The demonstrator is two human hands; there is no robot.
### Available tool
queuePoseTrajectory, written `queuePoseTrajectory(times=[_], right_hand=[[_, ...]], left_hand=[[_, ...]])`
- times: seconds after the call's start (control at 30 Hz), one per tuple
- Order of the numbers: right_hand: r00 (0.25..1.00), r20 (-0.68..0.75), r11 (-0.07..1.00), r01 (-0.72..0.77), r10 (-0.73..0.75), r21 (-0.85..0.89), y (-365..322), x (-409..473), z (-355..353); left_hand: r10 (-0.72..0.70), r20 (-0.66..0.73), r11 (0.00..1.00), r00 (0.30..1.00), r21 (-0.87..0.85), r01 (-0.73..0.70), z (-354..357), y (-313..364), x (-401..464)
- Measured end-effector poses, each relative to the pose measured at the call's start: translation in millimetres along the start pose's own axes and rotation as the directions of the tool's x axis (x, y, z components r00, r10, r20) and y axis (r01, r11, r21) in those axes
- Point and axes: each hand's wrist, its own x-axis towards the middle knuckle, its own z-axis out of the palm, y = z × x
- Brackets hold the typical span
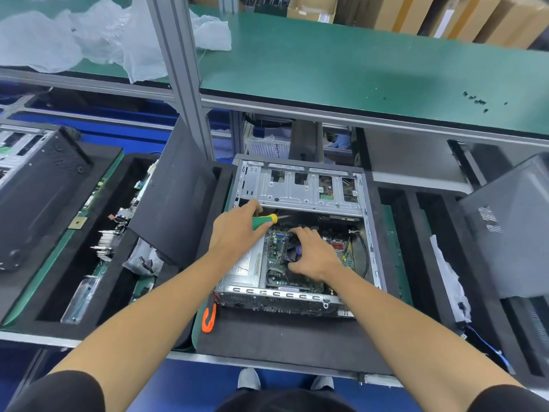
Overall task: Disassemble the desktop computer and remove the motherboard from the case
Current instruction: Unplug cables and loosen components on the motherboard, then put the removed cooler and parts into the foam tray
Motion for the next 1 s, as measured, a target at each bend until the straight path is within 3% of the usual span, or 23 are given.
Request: queuePoseTrajectory(times=[0.27, 0.47, 0.57, 0.7, 0.77, 0.9, 1.0], right_hand=[[0.998, -0.053, 0.97, -0.025, 0.039, 0.24, 13, -15, -30], [0.998, -0.045, 0.868, -0.021, 0.049, 0.496, 33, -26, -49], [0.993, -0.084, 0.802, -0.02, 0.087, 0.597, 39, -30, -53], [0.981, -0.133, 0.688, -0.002, 0.143, 0.726, 37, -32, -57], [0.965, -0.165, 0.648, -0.006, 0.203, 0.761, 36, -30, -60], [0.942, -0.188, 0.547, 0.006, 0.277, 0.837, 35, -27, -72], [0.92, -0.245, 0.569, 0.029, 0.307, 0.822, 48, -30, -84]], left_hand=[[-0.054, 0.008, 0.986, 0.999, -0.155, 0.055, -7, 4, -8], [-0.135, 0.114, 0.957, 0.984, -0.241, 0.159, -20, 11, -23], [-0.241, 0.204, 0.818, 0.949, -0.483, 0.312, -28, 20, -27], [-0.225, 0.464, 0.372, 0.857, -0.772, 0.516, -26, 47, -20], [-0.205, 0.517, 0.233, 0.831, -0.799, 0.554, -17, 64, -14], [-0.204, 0.555, 0.222, 0.806, -0.776, 0.591, 3, 98, 3], [-0.166, 0.585, 0.259, 0.794, -0.751, 0.608, 7, 117, 20]])
